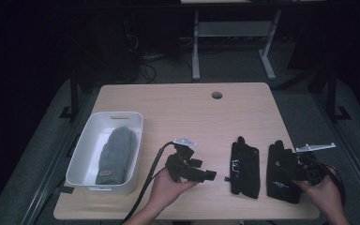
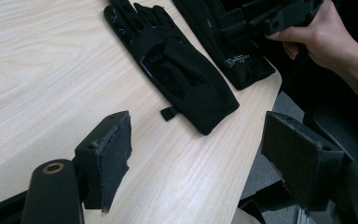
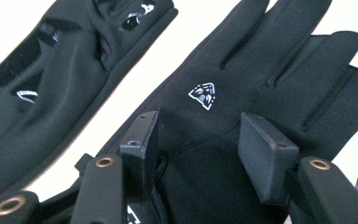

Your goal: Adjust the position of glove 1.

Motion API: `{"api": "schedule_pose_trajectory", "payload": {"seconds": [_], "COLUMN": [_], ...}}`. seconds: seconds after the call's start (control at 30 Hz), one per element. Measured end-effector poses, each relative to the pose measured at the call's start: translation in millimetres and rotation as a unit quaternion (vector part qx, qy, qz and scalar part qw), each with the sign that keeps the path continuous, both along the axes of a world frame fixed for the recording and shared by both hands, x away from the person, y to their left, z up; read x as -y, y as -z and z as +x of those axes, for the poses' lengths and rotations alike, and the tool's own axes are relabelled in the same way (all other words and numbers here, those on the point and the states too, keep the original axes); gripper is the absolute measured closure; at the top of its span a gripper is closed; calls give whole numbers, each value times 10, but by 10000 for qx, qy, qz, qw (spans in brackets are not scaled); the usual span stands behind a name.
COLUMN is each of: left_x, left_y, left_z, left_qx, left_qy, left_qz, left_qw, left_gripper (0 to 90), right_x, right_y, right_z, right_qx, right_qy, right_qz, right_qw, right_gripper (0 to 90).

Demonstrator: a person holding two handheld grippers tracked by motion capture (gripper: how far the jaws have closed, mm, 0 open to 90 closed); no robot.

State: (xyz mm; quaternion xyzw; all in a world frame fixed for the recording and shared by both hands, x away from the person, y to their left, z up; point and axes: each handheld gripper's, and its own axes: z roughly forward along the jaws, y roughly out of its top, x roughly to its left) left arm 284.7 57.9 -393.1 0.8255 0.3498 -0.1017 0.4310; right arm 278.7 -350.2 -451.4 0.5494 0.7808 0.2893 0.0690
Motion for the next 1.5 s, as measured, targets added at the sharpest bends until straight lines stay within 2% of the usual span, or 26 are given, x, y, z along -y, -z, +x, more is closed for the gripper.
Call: {"api": "schedule_pose_trajectory", "payload": {"seconds": [0.03,0.07,0.1,0.13,0.17,0.2,0.23,0.37,0.47,0.57,0.63,0.67,0.77,0.97,1.33,1.37,1.5], "left_x": [0,4,4,13,13,18,21,28,15,7,6,7,7,-4,-15,-13,-24], "left_y": [0,1,1,4,4,6,8,20,20,17,19,26,31,29,25,24,20], "left_z": [0,-5,-5,-10,-10,-14,-15,-19,-23,-26,-27,-28,-29,-29,-29,-29,-29], "left_qx": [0,22,22,6,6,3,2,-18,54,56,57,42,35,38,49,45,50], "left_qy": [0,-10,-10,-4,-4,-2,14,20,-26,-39,-31,-25,-18,-20,-38,-35,-36], "left_qz": [0,-19,-19,-40,-40,-31,-20,-22,-12,-17,-12,-5,-8,-6,-11,-4,6], "left_qw": [10000,10000,10000,10000,10000,10000,10000,10000,10000,10000,10000,10000,10000,10000,10000,10000,10000], "left_gripper": [245,245,245,245,245,245,245,245,245,245,245,245,245,245,245,245,245], "right_x": [0,-48,-48,-113,-142,-142,-179,-182,-187,-210,-222,-241,-254,-225,-171,-167,-219], "right_y": [0,3,3,8,12,12,14,15,7,-1,-8,-18,-28,-53,-252,-271,-411], "right_z": [0,-13,-13,-28,-35,-35,-48,-60,-67,-54,-53,-44,-35,-38,-79,-73,-61], "right_qx": [0,89,89,206,266,266,321,353,329,314,280,257,212,149,309,395,504], "right_qy": [0,-115,-115,-243,-279,-279,-290,-290,-239,-189,-159,-184,-204,-113,-40,-90,-111], "right_qz": [0,-231,-231,-553,-681,-681,-841,-900,-919,-960,-998,-1052,-1062,-862,-608,-577,-475], "right_qw": [10000,9996,9996,9980,9969,9969,9955,9949,9949,9947,9945,9939,9939,9961,9977,9975,9975], "right_gripper": [476,475,475,481,486,486,507,540,632,726,739,786,815,843,846,846,845]}}
